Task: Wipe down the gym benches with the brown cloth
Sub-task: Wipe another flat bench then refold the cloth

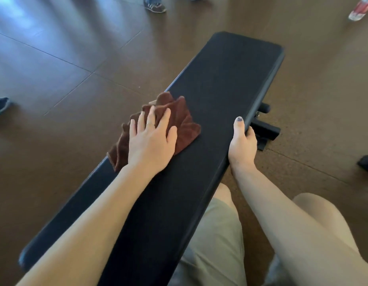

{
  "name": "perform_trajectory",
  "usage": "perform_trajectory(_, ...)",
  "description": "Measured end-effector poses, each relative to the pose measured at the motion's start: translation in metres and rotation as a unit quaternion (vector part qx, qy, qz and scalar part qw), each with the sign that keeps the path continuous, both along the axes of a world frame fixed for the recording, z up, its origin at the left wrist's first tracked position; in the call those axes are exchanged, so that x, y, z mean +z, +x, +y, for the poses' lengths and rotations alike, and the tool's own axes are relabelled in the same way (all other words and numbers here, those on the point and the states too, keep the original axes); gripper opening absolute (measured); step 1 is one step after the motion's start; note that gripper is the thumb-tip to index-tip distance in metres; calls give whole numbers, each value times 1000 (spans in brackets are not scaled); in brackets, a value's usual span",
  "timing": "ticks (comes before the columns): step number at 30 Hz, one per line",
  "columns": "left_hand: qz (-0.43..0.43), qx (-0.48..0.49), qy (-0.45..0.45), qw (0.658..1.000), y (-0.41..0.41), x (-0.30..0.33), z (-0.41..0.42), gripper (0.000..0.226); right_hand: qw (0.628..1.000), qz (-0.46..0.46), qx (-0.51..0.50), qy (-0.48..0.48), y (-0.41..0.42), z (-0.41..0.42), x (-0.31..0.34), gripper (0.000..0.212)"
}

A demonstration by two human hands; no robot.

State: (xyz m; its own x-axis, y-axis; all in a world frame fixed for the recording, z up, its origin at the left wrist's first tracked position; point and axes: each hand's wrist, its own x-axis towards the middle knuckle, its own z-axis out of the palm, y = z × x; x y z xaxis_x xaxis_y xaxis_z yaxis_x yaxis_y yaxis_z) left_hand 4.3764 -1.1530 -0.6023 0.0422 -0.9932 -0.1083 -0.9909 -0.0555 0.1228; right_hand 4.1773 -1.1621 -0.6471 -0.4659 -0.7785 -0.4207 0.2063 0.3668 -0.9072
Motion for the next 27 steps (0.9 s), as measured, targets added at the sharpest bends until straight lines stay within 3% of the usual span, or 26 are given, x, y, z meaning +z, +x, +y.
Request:
perform_trajectory(2,7,-85,-11,996,3,4,48,62,1000,-10,-6,2,2,2,1,71)
perform_trajectory(5,7,-134,17,991,3,6,79,66,1000,-22,-8,15,3,3,3,68)
perform_trajectory(10,15,-180,-11,984,-31,-4,-7,60,999,-43,4,24,1,-2,-1,65)
perform_trajectory(13,6,-172,-4,985,-63,-8,-58,57,995,-86,42,32,-14,-12,3,79)
perform_trajectory(17,19,-192,-4,981,-54,0,-12,61,978,-191,52,58,-45,-43,10,83)
perform_trajectory(21,13,-203,16,979,-36,7,39,61,983,-132,64,109,-49,-73,9,128)
perform_trajectory(25,26,-204,-8,979,-67,-1,-23,58,981,-125,75,129,-50,-75,5,124)
perform_trajectory(27,22,-193,-9,981,-92,-5,-64,57,975,-163,81,128,-50,-70,18,101)
